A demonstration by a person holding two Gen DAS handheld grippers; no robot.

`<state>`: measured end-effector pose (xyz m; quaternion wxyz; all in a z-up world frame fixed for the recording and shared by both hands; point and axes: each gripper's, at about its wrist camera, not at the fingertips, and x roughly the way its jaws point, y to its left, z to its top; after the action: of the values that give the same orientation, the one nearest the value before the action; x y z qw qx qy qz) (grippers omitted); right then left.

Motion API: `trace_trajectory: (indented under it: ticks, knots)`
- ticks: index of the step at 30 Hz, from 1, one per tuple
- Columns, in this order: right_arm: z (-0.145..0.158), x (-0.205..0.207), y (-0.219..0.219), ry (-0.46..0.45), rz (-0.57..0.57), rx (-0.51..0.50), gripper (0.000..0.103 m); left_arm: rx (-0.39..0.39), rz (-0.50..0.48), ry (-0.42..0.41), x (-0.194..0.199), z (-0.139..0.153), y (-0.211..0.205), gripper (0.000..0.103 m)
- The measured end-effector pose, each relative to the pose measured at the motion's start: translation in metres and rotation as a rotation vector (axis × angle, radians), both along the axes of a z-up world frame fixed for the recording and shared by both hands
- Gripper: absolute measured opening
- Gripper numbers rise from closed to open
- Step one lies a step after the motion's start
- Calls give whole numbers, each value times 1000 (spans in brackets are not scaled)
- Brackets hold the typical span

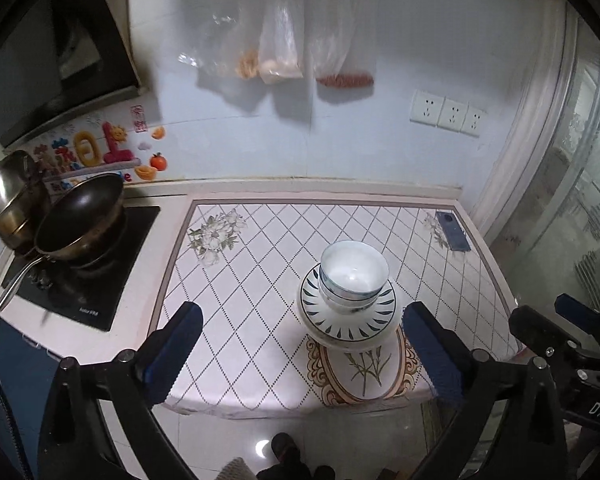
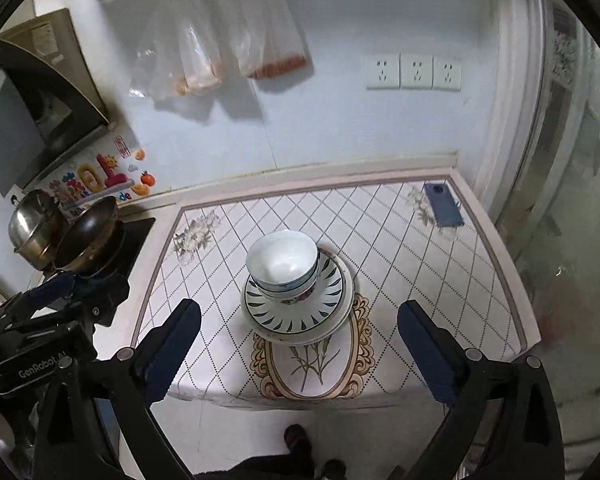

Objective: Organize plates and bowls

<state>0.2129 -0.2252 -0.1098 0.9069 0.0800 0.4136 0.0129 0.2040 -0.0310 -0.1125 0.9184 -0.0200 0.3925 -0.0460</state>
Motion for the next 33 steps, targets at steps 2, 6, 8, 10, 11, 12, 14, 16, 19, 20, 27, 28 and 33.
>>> trace_trajectory:
  ticks: [2,6,8,10,11,12,14,16,19,20,27,28,33]
  knots:
    - [8,-14,-2,-16,14,-9,101,-3,10,-9,-14,4,-3,103]
    - [21,-38,-4,-46,42,-17,102,9,37,-35,-41,11,-5,103]
    - [27,-52,-4,-59,55,-16,102,17,52,-47,-55,15,-4,103]
    - [32,-66,-4,-71,61,-17,102,18,58,-53,-65,18,-1,103]
    - [34,-72,-3,-75,62,-20,102,22,64,-60,-71,20,0,103]
    - [35,-77,-4,-80,61,-22,102,25,65,-66,-77,22,1,103]
    - [37,-89,-4,-86,56,-20,102,30,68,-73,-85,25,4,103]
    - [40,-98,-4,-89,49,-18,102,30,74,-87,-94,29,7,103]
    - [44,-109,-3,-101,38,-35,103,39,80,-106,-104,32,10,103]
    - [46,-110,-3,-105,35,-38,103,40,82,-112,-108,32,11,103]
    - [51,-128,4,-128,4,-54,103,62,91,-131,-119,31,20,103]
    - [51,-131,6,-131,-1,-60,103,63,90,-131,-119,30,21,103]
    - [47,-133,9,-124,-21,-70,103,72,83,-120,-122,26,26,103]
